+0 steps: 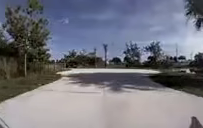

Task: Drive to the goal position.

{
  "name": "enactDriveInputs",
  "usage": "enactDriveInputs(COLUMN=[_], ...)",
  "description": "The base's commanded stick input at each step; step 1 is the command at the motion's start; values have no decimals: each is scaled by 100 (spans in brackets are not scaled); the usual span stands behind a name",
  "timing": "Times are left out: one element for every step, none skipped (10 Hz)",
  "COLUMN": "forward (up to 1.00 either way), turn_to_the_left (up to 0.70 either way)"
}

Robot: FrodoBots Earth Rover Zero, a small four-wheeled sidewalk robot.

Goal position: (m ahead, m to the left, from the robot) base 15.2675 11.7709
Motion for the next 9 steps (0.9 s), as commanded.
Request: enactDriveInputs(forward=[85,85,85,85,85,85,85,85,85], turn_to_the_left=[0,0,0,0,0,0,0,0,0])
